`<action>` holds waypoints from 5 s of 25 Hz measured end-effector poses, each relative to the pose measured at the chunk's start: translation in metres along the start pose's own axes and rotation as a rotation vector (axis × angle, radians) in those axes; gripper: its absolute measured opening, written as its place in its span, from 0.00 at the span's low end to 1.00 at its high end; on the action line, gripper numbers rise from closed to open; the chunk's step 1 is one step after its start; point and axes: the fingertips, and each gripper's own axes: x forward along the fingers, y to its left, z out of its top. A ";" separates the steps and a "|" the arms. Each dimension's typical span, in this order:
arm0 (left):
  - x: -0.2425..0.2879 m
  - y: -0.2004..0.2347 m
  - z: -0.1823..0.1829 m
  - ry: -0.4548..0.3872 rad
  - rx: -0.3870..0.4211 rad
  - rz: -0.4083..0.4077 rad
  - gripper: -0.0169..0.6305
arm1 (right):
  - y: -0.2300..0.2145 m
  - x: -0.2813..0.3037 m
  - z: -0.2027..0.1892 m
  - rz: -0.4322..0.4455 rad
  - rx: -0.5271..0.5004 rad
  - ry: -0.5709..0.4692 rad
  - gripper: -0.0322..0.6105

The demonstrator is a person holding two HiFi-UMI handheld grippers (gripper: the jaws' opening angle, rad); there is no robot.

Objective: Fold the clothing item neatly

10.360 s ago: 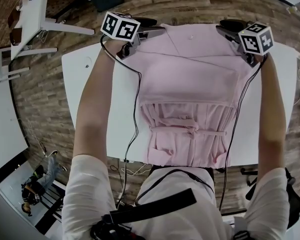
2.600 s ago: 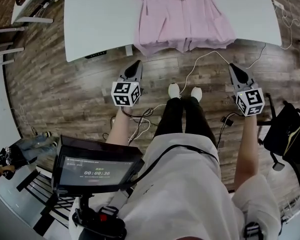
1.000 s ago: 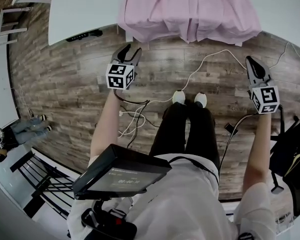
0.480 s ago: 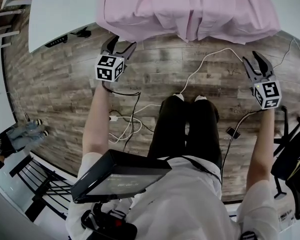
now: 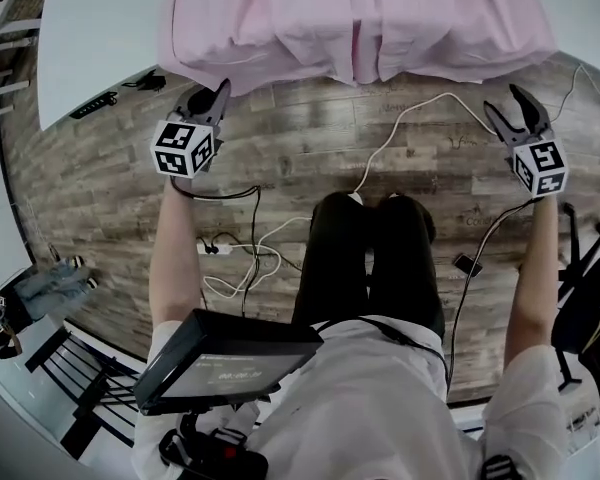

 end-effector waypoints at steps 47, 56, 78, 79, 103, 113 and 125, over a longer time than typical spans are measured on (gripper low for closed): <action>-0.245 -0.066 0.245 -0.203 -0.075 -0.178 0.05 | 0.086 -0.209 0.296 0.089 0.061 -0.165 0.06; -0.244 -0.034 0.285 -0.255 -0.089 -0.148 0.05 | 0.055 -0.212 0.337 0.058 0.067 -0.242 0.06; -0.143 0.086 0.373 -0.194 -0.246 0.054 0.05 | -0.096 -0.095 0.423 0.155 0.021 -0.286 0.06; -0.137 0.093 0.372 -0.187 -0.262 0.062 0.05 | -0.101 -0.086 0.423 0.157 0.021 -0.277 0.06; 0.000 0.190 0.295 0.081 -0.481 0.039 0.05 | -0.172 0.037 0.345 0.001 0.133 0.049 0.06; 0.035 0.189 0.282 0.193 -0.435 -0.128 0.14 | -0.166 0.070 0.320 0.080 0.154 0.194 0.11; 0.014 0.210 0.270 0.217 -0.409 -0.145 0.65 | -0.171 0.041 0.312 0.105 0.216 0.275 0.53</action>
